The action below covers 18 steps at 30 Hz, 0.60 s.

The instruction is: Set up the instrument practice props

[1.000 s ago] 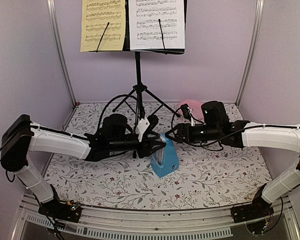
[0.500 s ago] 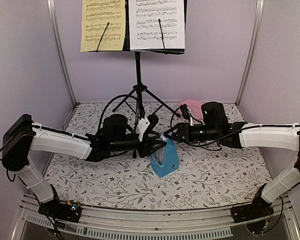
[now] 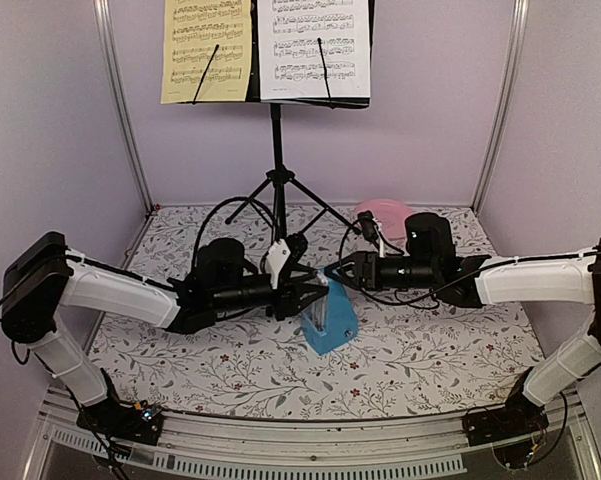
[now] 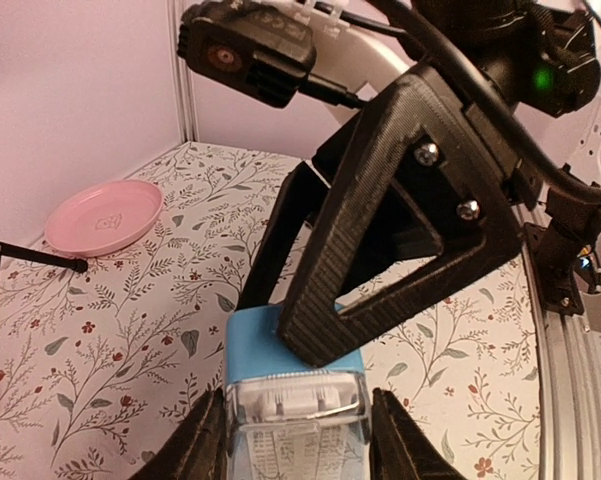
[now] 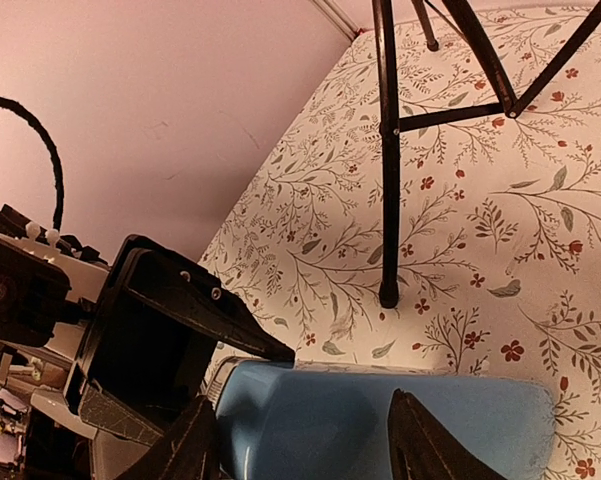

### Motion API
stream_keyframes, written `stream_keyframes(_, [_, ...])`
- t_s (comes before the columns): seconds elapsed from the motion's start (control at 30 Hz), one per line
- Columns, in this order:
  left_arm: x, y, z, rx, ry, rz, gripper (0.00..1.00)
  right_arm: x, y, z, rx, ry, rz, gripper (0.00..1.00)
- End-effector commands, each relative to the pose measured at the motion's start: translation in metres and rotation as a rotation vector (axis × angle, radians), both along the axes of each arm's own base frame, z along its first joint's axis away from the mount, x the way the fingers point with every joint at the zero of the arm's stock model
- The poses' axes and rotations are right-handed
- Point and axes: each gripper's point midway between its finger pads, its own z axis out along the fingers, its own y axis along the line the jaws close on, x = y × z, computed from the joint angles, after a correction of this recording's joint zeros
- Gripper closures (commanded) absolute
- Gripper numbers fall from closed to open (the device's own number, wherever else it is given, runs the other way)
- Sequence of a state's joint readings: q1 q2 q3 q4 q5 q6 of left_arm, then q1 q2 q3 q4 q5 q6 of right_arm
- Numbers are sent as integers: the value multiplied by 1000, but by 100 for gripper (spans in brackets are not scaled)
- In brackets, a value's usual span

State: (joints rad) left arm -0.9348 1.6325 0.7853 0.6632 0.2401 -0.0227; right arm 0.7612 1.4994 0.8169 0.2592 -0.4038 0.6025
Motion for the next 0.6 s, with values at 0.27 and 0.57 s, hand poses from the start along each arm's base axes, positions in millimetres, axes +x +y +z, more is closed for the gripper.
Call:
stream_keyframes(0.27, [-13, 7, 46, -134, -46, -53, 79, -53, -87, -177, -558, 382, -67, 46])
stream_keyframes(0.57, [-13, 15, 33, -128, -24, -22, 79, -55, -102, -187, -601, 420, -103, 50])
